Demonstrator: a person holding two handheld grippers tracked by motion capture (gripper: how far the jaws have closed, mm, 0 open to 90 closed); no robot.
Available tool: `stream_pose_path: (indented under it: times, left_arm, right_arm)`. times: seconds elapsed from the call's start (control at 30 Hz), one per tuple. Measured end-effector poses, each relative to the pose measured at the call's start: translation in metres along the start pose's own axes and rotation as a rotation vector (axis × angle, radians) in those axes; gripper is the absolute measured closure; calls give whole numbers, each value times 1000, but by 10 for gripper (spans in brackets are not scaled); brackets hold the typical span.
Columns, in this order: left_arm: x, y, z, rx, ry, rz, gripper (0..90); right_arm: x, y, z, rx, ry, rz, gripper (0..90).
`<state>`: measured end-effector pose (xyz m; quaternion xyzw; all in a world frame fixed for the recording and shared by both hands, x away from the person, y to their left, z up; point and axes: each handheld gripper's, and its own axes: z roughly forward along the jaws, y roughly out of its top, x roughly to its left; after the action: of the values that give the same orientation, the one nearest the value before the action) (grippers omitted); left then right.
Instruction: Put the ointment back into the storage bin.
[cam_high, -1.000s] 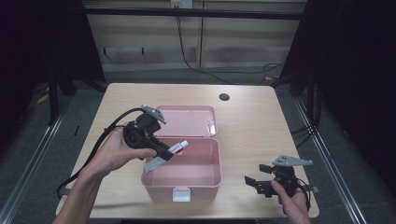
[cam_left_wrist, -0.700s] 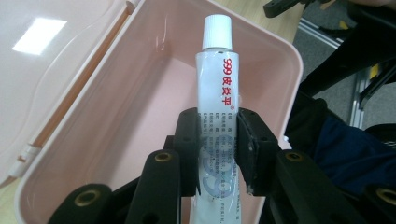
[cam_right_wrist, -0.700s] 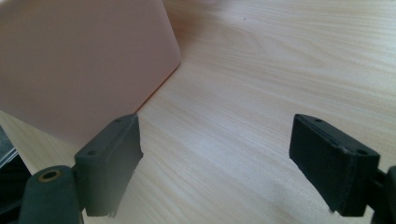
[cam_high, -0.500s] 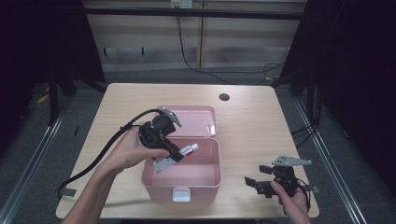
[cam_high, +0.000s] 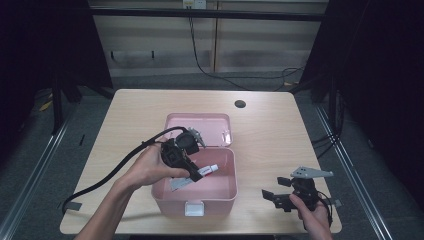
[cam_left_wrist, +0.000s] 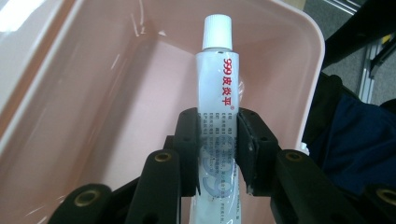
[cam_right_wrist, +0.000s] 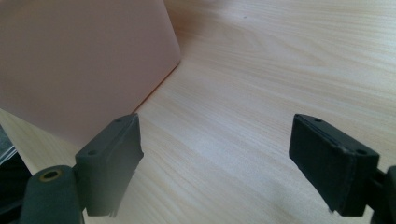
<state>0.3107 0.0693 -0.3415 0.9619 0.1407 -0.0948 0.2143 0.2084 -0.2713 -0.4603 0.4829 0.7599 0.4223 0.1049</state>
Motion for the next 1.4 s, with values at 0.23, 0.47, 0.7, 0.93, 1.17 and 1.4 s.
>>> stream_pose_path:
  times: [0.23,0.47,0.7,0.93,1.17,1.4]
  left_arm:
    - [-1,3,12,34,-27,15,710]
    - [2,3,24,32,-34,-5,710]
    - [4,5,36,55,-52,-13,710]
    - [7,6,42,71,-63,-25,710]
    - [10,7,56,89,-74,-37,710]
    - [16,4,65,92,-100,-50,710]
  right_arm:
    - [0,0,0,-2,3,-3,165]
    - [0,0,0,-1,2,-2,164]
    - [0,0,0,3,3,-3,164]
    - [0,0,0,5,7,-7,164]
    - [0,0,1,6,6,-8,163]
    - [0,-1,1,8,7,-5,164]
